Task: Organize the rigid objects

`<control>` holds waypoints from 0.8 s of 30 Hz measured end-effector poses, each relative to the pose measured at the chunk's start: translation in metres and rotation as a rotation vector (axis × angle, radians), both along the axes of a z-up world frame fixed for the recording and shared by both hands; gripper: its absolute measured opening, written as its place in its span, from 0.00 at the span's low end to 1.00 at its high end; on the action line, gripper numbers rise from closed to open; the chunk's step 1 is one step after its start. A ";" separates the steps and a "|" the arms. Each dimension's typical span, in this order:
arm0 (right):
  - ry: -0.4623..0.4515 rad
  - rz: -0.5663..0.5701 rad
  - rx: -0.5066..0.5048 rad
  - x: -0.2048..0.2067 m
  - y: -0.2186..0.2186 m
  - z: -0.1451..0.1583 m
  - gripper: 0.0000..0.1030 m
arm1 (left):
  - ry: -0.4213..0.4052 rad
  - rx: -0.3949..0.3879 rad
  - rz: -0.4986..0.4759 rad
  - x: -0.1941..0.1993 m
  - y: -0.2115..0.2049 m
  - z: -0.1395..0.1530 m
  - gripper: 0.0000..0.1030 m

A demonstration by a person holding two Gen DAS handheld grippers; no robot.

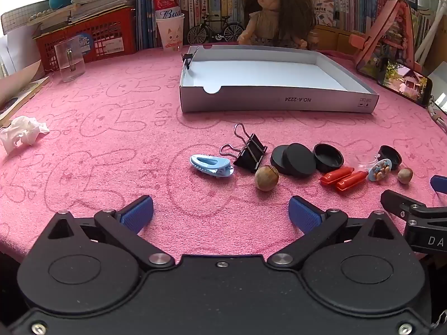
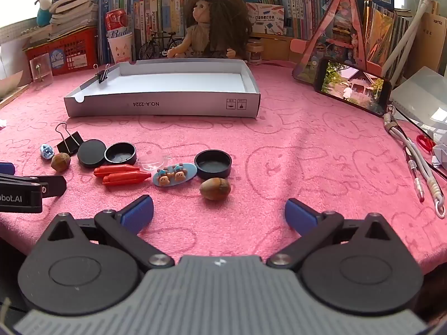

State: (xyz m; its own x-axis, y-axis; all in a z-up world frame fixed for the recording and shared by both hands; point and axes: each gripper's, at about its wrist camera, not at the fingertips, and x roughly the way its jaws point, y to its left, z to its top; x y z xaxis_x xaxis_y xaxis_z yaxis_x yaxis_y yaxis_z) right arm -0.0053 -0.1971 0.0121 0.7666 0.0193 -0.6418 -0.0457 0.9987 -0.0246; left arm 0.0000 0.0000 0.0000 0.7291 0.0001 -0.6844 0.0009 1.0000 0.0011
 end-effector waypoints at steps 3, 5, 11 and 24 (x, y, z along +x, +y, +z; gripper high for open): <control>-0.006 0.000 -0.002 0.000 0.000 0.000 1.00 | 0.000 0.002 0.000 0.000 0.000 0.000 1.00; -0.006 -0.001 -0.002 -0.001 0.000 0.000 1.00 | 0.001 0.002 -0.002 0.001 0.000 0.000 1.00; -0.003 0.000 0.000 0.000 0.000 0.000 1.00 | 0.007 0.002 -0.004 0.005 0.000 0.002 1.00; -0.004 0.000 -0.001 -0.001 0.000 -0.001 1.00 | -0.004 0.002 0.000 0.000 0.000 0.000 1.00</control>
